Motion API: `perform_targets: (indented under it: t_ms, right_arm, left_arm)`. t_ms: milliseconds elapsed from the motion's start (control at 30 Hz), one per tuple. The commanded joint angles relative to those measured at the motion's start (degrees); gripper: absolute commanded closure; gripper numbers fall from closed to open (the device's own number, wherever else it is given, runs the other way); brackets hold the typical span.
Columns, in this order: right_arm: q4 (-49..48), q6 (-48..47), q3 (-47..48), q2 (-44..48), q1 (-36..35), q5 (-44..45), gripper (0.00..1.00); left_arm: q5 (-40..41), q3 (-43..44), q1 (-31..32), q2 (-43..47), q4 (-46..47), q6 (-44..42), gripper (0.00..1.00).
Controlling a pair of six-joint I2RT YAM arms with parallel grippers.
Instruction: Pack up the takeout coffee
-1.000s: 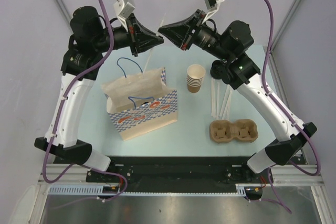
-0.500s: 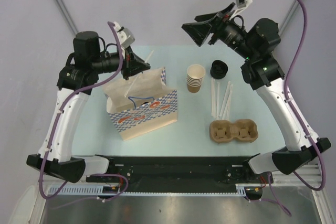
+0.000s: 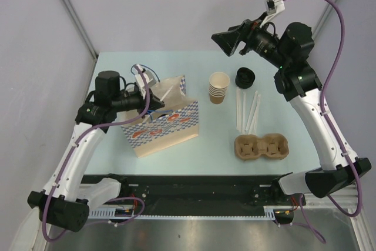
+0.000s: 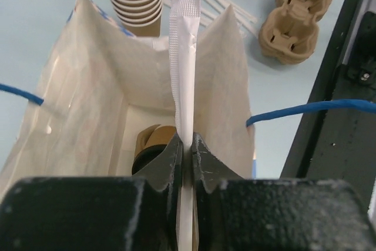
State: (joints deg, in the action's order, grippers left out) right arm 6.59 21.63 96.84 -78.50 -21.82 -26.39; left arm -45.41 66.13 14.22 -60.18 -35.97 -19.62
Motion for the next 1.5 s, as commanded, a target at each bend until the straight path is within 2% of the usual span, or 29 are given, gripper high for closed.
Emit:
perform_targets:
  t_ms: [0,33,100,233,433,533,767,833,867,967,1000,1100,1200,1300,1467]
  right_arm:
    - [1.2,-1.9,0.3,2.1,0.3,0.6,0.0]
    - [1.5,-1.9,0.3,2.0,0.4,0.6,0.0]
    - [1.8,-1.8,0.1,1.9,0.4,0.5,0.0]
    - [2.2,-2.0,0.2,1.4,0.4,0.4,0.0]
    - [2.6,-2.8,0.5,1.2,0.7,1.8,0.0]
    - [2.5,-2.9,0.5,1.0,1.5,2.0,0.0]
    - [2.9,-4.3,2.3,-0.2,4.8,2.5,0.0]
    - [4.9,-5.0,3.4,-0.7,5.6,2.7,0.0]
    - [6.0,-5.7,4.1,-0.9,6.4,3.4,0.0]
    - [10.6,-9.1,5.1,-0.8,8.9,4.5,0.0]
    - [11.9,-10.8,5.0,-0.7,9.8,4.5,0.0]
    - [17.9,-11.7,4.9,-1.1,14.6,4.0,0.0]
    - [24.8,-14.3,5.6,-2.9,20.6,1.3,0.0]
    - [31.1,-20.0,5.8,-5.0,25.3,0.3,0.0]
    - [38.8,-28.7,5.1,-8.4,29.4,1.8,0.01]
  left_arm:
    - [2.8,-3.2,-0.2,2.3,3.9,-1.9,0.85]
    - [3.3,-3.4,-0.2,2.7,4.2,-1.4,0.79]
    - [3.9,-3.3,-0.2,3.0,4.4,-0.3,0.74]
    - [7.5,-0.1,-0.3,2.2,2.2,0.2,0.5]
    - [9.7,9.4,-2.1,0.2,-3.1,1.2,0.28]
    - [11.0,16.0,-2.5,-1.3,-4.4,2.9,0.22]
    - [14.0,33.2,-5.7,-8.5,-9.6,5.6,0.13]
    - [14.1,36.9,-8.9,-11.7,-10.3,8.1,0.06]
    - [13.8,42.0,-10.4,-13.3,-11.2,10.8,0.05]
    - [10.4,51.3,-18.8,-19.3,-14.0,16.6,0.01]
    - [9.5,51.5,-23.0,-19.9,-13.0,17.5,0.0]
    - [8.2,50.8,-29.0,-21.7,-13.0,18.1,0.01]
    - [9.6,50.2,-32.0,-24.7,-15.5,18.1,0.0]
    - [14.3,49.7,-32.1,-27.3,-18.6,15.9,0.01]
    - [19.9,49.2,-32.1,-31.1,-23.1,13.8,0.0]
